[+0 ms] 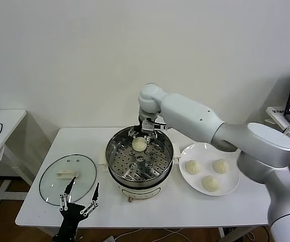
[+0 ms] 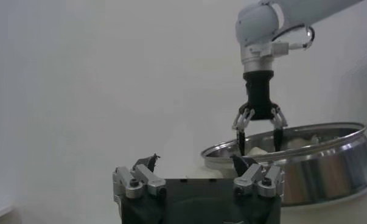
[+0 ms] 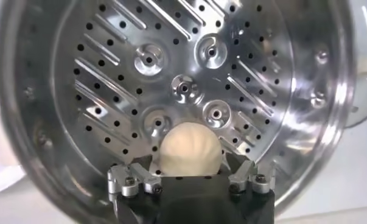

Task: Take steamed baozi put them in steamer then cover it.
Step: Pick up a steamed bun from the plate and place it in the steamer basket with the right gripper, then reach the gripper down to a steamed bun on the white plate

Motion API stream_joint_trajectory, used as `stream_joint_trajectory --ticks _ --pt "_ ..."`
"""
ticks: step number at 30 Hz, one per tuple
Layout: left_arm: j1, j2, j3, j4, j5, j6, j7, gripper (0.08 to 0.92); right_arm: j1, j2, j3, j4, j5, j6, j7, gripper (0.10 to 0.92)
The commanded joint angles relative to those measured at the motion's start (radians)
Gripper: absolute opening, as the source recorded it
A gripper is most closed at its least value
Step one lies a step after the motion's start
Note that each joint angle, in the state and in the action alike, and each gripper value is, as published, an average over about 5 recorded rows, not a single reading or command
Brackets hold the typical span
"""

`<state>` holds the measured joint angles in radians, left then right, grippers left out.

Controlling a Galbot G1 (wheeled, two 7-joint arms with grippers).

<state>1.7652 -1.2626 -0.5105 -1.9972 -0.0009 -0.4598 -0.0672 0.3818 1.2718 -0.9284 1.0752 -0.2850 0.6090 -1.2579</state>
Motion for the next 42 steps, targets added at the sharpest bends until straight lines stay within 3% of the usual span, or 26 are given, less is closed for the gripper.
stream_joint_trajectory --ticks 1,4,10,26,42 --pt "-0.003 0.002 0.006 -0.003 0.002 0.004 0.000 0.823 0.196 -0.283 -0.127 0.128 0.487 -0.412 -0.058 0.823" --pt "-0.006 0.003 0.013 -0.002 0.004 0.004 0.000 0.823 0.221 -0.351 -0.188 0.072 0.586 -0.545 -0.062 0.823" --pt "-0.011 0.003 0.020 -0.001 0.009 0.003 -0.001 0.823 0.150 -0.423 -0.297 -0.036 0.623 -0.621 -0.040 0.823" --pt "-0.008 0.003 0.004 0.019 0.009 -0.008 -0.002 0.823 -0.119 -0.364 -0.273 -0.158 0.535 -0.641 0.078 0.823" --pt "-0.006 0.001 0.006 0.037 0.009 -0.017 -0.003 0.823 -0.204 -0.275 -0.228 -0.243 0.504 -0.632 0.140 0.823"
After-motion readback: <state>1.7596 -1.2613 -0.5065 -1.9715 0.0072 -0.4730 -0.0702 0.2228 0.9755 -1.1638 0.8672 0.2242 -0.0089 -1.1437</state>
